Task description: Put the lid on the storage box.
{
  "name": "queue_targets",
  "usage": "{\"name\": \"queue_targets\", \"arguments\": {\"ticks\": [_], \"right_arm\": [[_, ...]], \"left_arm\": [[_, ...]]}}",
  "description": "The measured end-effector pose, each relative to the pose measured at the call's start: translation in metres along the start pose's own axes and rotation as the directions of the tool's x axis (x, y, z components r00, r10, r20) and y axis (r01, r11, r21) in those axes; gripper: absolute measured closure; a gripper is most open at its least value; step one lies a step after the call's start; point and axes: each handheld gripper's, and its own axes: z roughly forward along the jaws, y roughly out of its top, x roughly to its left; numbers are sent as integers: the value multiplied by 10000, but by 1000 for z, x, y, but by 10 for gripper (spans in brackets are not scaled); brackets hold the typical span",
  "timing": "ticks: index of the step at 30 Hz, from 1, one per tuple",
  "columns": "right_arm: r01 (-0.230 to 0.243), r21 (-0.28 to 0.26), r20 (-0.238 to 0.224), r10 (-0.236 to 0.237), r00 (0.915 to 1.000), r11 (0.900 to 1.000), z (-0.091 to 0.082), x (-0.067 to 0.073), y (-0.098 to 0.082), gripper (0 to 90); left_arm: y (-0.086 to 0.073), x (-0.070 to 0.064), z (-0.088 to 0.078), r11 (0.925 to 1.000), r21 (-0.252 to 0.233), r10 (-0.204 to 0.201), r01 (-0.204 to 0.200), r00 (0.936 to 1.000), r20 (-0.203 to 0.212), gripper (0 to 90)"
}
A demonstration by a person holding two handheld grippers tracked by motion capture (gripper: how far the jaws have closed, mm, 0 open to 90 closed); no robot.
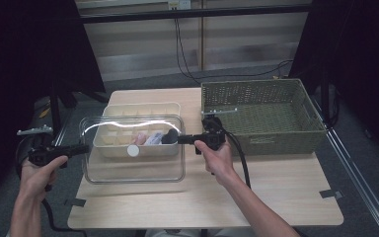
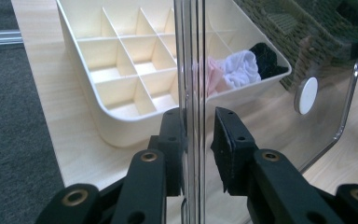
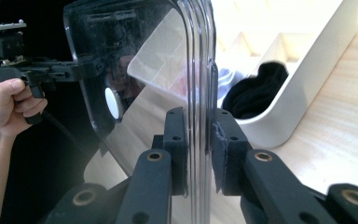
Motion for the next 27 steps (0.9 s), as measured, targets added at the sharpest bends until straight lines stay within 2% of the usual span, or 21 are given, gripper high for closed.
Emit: {"name": "queue_targets", "arguments": {"ticks": [8,21,27], "right_arm": [[19,-111,13,-19,10000,9999,1,-3,17,777],[152,-213,125,-150,9998,9997,7,-2,42,777],[116,-257,219,-111,9997,9996,8,-7,54,775]], "left_arm": [[21,4,3,10000,95,21,-20,10000,-88,737],[42,13,5,9999,64,-94,96,9996,-261,734],[52,15,12,9997,237,-62,70,9994,-345,734]]}}
